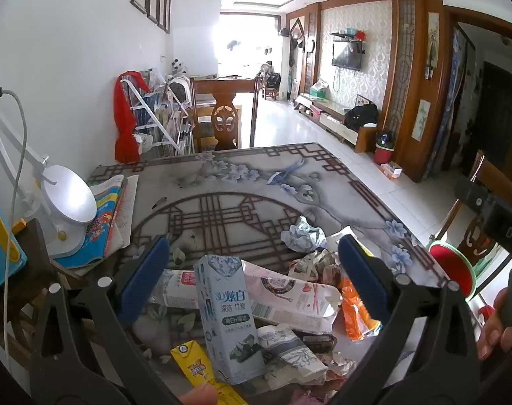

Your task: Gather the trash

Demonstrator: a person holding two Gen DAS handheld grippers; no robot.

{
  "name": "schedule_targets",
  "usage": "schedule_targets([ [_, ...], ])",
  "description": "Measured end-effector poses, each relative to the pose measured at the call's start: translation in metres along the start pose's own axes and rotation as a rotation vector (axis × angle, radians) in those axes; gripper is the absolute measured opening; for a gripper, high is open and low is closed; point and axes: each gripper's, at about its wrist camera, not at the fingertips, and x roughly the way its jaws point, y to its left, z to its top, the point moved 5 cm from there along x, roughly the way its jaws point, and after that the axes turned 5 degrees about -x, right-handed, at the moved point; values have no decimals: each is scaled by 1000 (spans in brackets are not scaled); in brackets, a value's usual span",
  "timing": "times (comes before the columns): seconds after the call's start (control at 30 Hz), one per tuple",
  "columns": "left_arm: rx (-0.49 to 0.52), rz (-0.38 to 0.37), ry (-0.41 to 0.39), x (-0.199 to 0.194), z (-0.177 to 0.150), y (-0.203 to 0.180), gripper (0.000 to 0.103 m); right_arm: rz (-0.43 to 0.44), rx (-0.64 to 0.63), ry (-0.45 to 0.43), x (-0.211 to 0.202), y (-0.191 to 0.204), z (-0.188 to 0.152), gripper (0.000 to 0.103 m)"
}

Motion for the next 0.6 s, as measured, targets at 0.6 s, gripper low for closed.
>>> schedule_targets([
  [0.6,-51,-19,6,-9,1,-8,98,4,-18,-20,-8,-4,1,96],
])
